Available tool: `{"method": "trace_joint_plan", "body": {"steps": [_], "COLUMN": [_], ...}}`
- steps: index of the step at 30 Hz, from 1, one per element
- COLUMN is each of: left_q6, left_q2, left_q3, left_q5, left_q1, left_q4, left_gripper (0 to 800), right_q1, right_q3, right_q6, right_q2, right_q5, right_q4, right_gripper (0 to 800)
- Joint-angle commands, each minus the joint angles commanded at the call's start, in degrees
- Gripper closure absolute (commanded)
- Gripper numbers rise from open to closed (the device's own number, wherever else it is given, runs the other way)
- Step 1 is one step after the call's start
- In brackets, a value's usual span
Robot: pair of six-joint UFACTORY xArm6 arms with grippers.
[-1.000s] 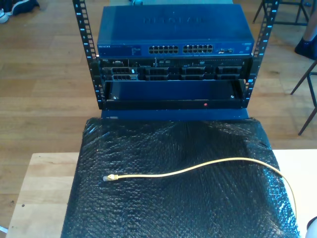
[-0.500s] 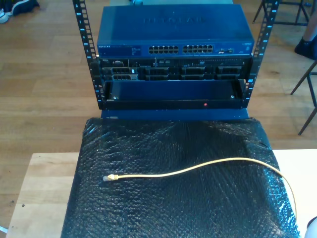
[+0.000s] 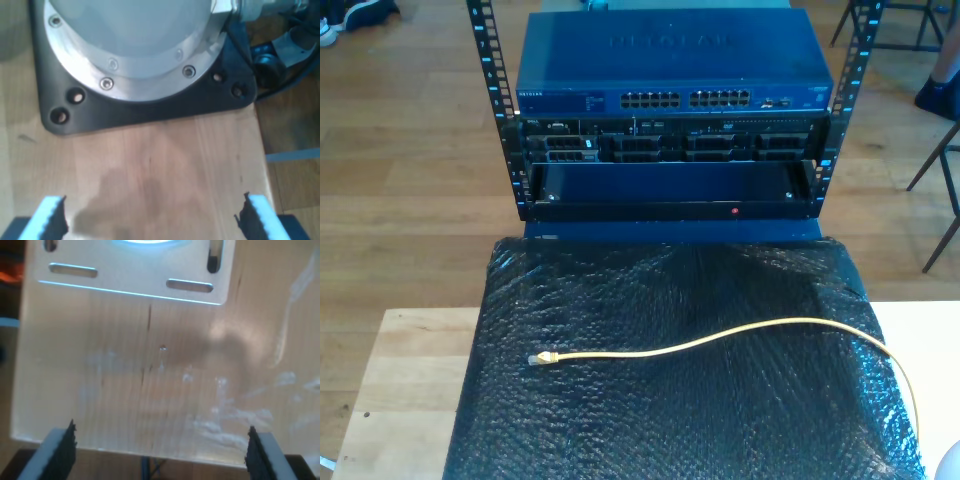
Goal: Grab the cable and plug it in
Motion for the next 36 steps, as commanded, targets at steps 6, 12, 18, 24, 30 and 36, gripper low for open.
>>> {"method": "trace_joint_plan", "body": {"steps": [6,12,18,24,30,36], "left_q6": [-0.4,-5.8,-11.7,-18.6,-21.8,-24.4], "left_q2": [-0.5,-0.6,-0.5,-0.5,-0.4,-0.2], "left_q3": [-7.0,-13.3,-19.2,-22.9,-23.9,-24.7], "left_q5": [10.9,17.1,21.6,26.5,28.0,28.2], "left_q1": [-1.2,-6.2,-12.1,-17.9,-22.1,-24.7], "left_q4": [-0.3,-3.5,-6.2,-8.2,-8.9,-9.3], "left_gripper": [0,0,0,0,0,0], "right_q1": [0.2,1.6,6.1,10.4,14.0,20.2], "right_q3": [-6.2,-11.6,-16.4,-22.1,-29.0,-38.4], "right_q6": [3.7,8.4,15.4,22.2,28.7,35.5], "right_q2": [0.2,0.2,0.4,1.4,3.2,8.1], "right_q5": [8.4,13.2,16.7,20.8,26.4,33.8], "right_q4": [0.1,0.3,0.7,3.7,8.2,11.5], "right_gripper": [0,0,0,0,0,0]}}
